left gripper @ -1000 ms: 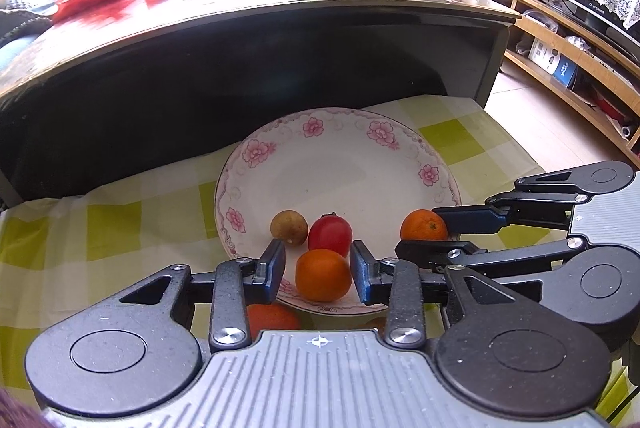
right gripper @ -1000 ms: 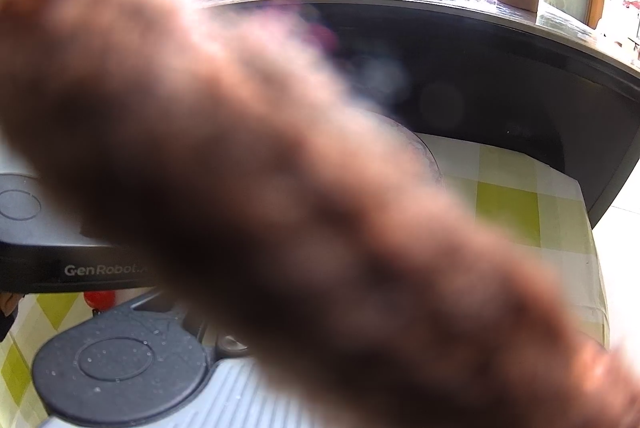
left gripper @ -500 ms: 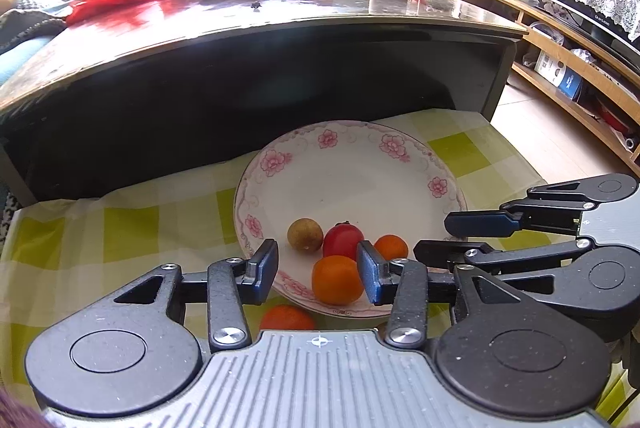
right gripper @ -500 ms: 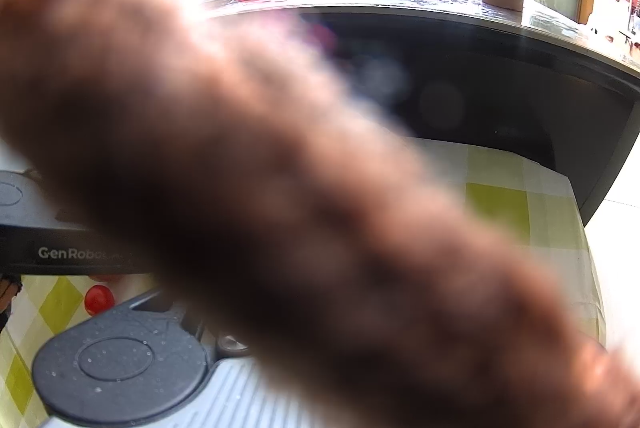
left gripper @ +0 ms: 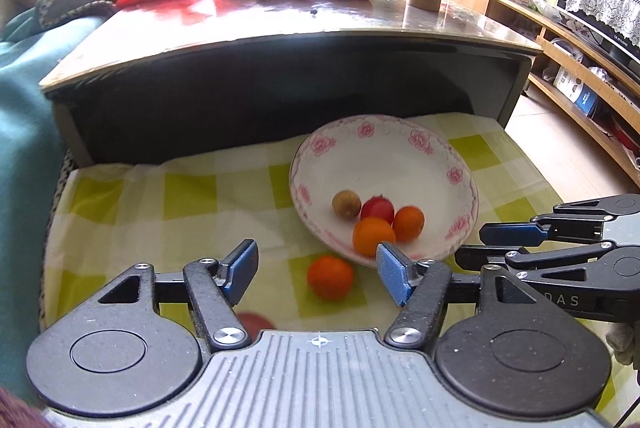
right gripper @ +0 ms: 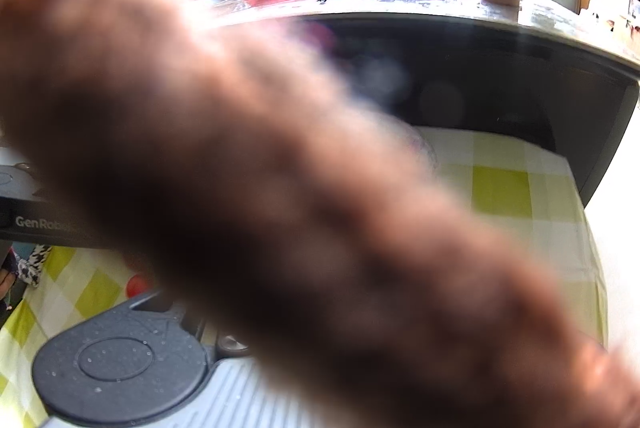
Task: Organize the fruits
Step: 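Withdraw both tools from the plate toward the remaining fruits, then close the left tool on the red cherry tomato while the right tool grasps the brown fruit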
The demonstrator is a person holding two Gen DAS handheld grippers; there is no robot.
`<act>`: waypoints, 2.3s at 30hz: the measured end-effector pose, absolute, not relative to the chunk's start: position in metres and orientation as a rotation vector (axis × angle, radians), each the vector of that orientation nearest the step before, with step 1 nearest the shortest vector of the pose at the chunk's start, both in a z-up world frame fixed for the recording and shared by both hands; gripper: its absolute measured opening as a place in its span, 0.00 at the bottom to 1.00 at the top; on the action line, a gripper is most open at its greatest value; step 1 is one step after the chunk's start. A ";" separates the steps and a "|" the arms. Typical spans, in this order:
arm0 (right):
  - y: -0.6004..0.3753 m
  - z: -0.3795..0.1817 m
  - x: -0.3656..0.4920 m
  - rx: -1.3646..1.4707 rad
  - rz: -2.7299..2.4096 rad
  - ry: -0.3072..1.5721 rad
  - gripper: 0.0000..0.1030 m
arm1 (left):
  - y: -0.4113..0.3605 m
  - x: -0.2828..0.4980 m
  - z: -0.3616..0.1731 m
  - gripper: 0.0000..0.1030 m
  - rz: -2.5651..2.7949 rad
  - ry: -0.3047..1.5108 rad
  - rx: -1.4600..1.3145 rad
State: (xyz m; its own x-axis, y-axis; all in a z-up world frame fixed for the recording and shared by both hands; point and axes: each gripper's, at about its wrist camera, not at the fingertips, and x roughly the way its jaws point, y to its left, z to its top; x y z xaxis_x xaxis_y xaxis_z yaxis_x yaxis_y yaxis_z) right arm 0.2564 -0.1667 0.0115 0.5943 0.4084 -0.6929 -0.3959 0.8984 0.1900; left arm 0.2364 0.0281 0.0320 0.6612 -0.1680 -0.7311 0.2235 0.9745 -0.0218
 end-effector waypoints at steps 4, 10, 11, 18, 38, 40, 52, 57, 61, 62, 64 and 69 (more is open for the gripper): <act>-0.160 0.014 0.238 0.012 0.488 0.831 0.33 | 0.034 0.214 0.028 0.70 -0.203 0.864 0.058; -0.156 0.014 0.214 0.017 0.469 0.894 0.33 | 0.041 0.185 0.004 0.70 -0.171 0.974 -0.016; -0.157 0.013 0.209 0.029 0.470 0.906 0.33 | 0.041 0.183 0.001 0.70 -0.167 0.985 -0.016; -0.159 -0.001 0.212 0.083 0.468 0.914 0.33 | 0.042 0.192 -0.007 0.70 -0.159 0.968 -0.003; -0.137 -0.027 0.246 0.017 0.547 0.875 0.41 | 0.036 0.204 -0.033 0.71 -0.152 1.002 0.035; -0.135 -0.030 0.247 0.012 0.552 0.866 0.41 | 0.038 0.205 -0.033 0.72 -0.149 1.001 0.030; -0.128 -0.031 0.247 -0.034 0.556 0.823 0.38 | 0.032 0.199 -0.033 0.60 -0.158 0.971 0.055; -0.130 -0.031 0.247 -0.012 0.555 0.831 0.28 | 0.033 0.198 -0.031 0.49 -0.167 0.970 0.049; -0.131 -0.030 0.243 -0.019 0.568 0.836 0.28 | 0.032 0.197 -0.031 0.45 -0.195 0.976 0.053; -0.131 -0.030 0.242 -0.017 0.575 0.840 0.28 | 0.031 0.196 -0.031 0.44 -0.204 0.976 0.060; -0.131 -0.028 0.239 -0.021 0.587 0.846 0.28 | 0.030 0.195 -0.030 0.43 -0.218 0.976 0.064; -0.135 -0.026 0.234 -0.019 0.585 0.869 0.28 | 0.029 0.197 -0.031 0.50 -0.203 0.964 0.087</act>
